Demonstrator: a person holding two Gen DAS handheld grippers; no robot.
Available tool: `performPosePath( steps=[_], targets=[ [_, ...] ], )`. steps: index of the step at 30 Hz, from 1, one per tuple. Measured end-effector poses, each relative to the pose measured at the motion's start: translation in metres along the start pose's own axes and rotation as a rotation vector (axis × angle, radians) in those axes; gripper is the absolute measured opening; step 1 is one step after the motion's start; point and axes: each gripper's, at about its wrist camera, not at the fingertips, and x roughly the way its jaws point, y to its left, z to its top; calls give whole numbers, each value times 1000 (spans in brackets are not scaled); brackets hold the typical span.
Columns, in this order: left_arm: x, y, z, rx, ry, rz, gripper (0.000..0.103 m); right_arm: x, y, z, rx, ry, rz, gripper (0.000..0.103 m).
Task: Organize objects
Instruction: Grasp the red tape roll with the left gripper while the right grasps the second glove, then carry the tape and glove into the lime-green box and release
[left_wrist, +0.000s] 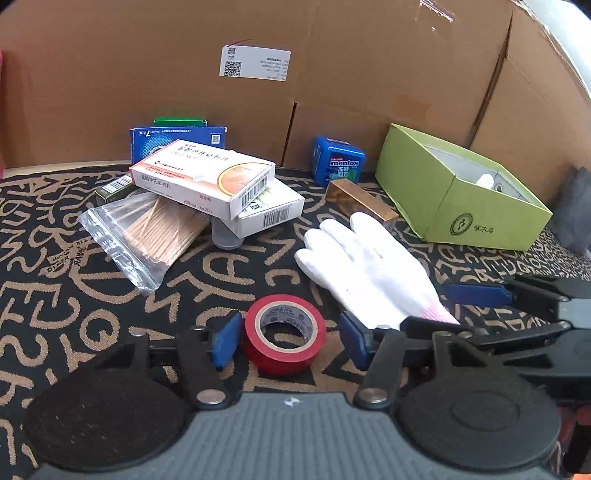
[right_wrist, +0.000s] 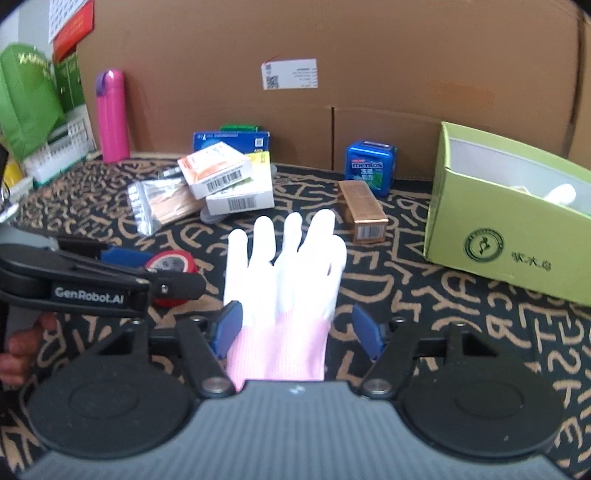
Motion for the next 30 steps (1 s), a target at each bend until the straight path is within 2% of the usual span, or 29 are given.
performPosePath(
  steps=[1, 3, 4, 6, 8, 14, 19, 24, 30],
  targets=[
    [0, 0, 0, 2, -3, 2, 62, 3, 2, 1, -11, 14, -4, 61],
    [1, -1, 0, 7, -5, 6, 60, 10, 4, -1, -18, 40, 2, 45],
    [0, -1, -1, 11, -6, 14, 51, 10, 4, -2, -12, 42, 15, 42],
    [-1, -1, -1, 14, -6, 20, 51, 7, 5, -5, -13, 29, 21, 22],
    [-4, 0, -2, -5, 1, 22, 50, 1, 7, -6, -19, 9, 27, 13],
    [-16, -10, 1, -18, 2, -33, 50, -27, 3, 0, -15, -81, 31, 10],
    [-29, -33, 23, 2, -52, -112, 50, -64, -16, 16, 8, -186, -4, 10],
    [-31, -66, 58, 30, -110, -210, 50, -100, -48, 32, 16, -261, -93, 10],
    [-11, -112, 106, 56, -143, -302, 50, -129, -103, 50, 43, -300, -228, 10]
  ],
)
